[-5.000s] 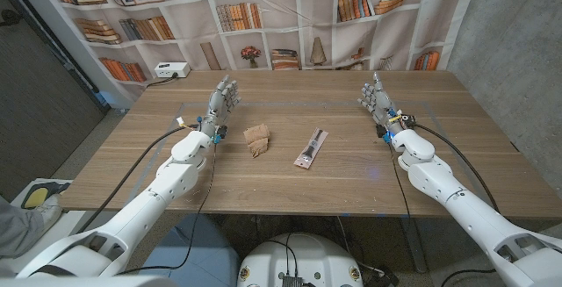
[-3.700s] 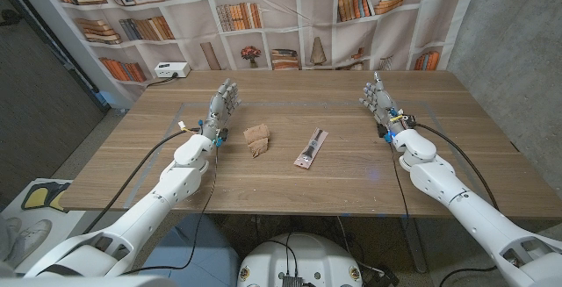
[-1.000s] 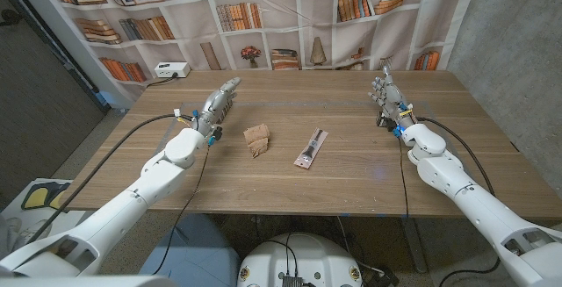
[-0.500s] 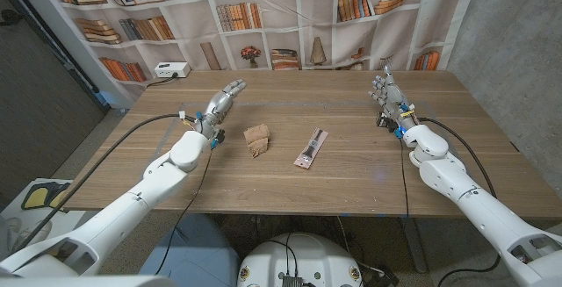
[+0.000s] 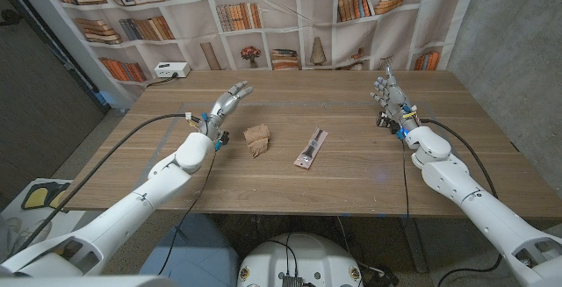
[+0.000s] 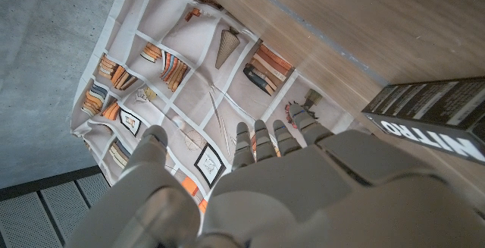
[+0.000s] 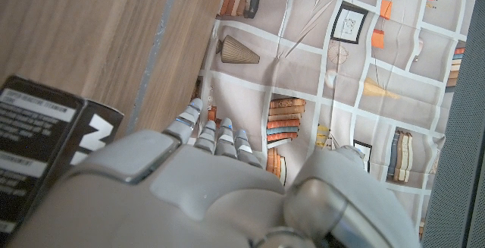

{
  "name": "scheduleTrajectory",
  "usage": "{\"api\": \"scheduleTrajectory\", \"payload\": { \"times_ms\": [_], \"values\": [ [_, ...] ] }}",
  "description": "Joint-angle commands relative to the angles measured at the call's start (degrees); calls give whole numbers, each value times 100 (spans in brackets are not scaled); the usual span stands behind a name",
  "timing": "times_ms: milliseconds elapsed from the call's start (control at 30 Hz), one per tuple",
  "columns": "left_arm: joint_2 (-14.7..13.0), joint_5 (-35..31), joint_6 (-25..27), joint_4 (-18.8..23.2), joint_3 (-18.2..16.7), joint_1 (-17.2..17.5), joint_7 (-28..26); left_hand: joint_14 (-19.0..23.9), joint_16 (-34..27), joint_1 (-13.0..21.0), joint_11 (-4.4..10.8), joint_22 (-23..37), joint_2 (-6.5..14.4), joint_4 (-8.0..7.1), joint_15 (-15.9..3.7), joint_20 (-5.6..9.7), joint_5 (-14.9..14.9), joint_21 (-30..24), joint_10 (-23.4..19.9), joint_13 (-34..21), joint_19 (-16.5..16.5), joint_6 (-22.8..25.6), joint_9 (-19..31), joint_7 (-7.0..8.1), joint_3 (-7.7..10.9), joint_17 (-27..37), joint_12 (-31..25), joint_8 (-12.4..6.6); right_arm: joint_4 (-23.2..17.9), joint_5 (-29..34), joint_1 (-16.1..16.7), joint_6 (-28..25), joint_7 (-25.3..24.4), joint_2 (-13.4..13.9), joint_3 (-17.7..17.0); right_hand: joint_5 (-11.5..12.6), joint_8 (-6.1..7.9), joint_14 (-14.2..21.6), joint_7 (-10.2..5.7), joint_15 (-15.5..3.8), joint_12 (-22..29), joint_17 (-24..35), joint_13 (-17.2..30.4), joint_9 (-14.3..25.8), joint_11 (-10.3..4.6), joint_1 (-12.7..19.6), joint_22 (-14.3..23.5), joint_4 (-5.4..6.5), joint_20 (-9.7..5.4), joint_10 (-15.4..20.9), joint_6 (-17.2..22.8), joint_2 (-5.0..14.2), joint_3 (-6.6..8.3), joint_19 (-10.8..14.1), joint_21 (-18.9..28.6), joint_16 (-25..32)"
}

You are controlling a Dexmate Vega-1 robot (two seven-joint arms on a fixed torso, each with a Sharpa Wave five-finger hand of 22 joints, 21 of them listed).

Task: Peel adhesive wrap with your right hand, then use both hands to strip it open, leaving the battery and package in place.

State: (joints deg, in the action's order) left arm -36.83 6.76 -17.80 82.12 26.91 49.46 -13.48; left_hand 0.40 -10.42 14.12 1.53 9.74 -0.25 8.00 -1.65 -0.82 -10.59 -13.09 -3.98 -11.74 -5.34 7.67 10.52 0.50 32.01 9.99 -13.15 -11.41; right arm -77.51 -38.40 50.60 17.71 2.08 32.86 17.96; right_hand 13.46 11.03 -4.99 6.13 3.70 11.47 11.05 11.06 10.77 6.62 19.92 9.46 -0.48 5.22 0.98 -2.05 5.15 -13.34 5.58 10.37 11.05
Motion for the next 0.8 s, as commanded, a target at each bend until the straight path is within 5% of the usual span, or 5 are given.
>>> {"api": "scheduleTrajectory", "payload": {
  "times_ms": [33,267,367,800],
  "values": [
    [-138,-72,17,254,-32,75,62,21,-18,63,36,14,-94,52,-35,24,33,49,-20,4,-60,-34,10,55,-31,11,12,15,57,-87,42,97,91,-9,-52,-7,38,-24,17,-18,21,20,25,19,-1,75,30,-12,1,24,26,12,-5,-8,42,32],
    [-227,-288,123,432,-27,79,11,30,-22,46,64,14,-218,81,-51,12,43,78,-52,1,-70,-41,9,170,-104,14,4,24,18,-79,30,51,97,16,-40,-15,41,-6,9,-18,23,20,25,19,1,79,30,-15,-4,32,38,16,-1,-8,43,40],
    [-305,-418,165,566,-44,115,-33,22,-18,337,138,14,-45,154,-56,4,37,124,-2,-6,-95,-255,85,413,12,12,29,25,31,-72,24,66,97,15,-44,-19,41,-8,8,-21,23,21,25,18,2,78,30,-15,-5,32,42,16,0,-6,44,39],
    [-660,-564,366,1069,-203,339,47,141,-47,633,229,13,-19,206,-164,43,43,157,-183,-16,-154,-639,107,495,70,8,-36,82,47,-87,26,21,51,10,-55,-29,39,-6,4,-19,24,22,25,18,2,83,30,-18,-4,37,43,28,10,-11,44,41]
  ]
}}
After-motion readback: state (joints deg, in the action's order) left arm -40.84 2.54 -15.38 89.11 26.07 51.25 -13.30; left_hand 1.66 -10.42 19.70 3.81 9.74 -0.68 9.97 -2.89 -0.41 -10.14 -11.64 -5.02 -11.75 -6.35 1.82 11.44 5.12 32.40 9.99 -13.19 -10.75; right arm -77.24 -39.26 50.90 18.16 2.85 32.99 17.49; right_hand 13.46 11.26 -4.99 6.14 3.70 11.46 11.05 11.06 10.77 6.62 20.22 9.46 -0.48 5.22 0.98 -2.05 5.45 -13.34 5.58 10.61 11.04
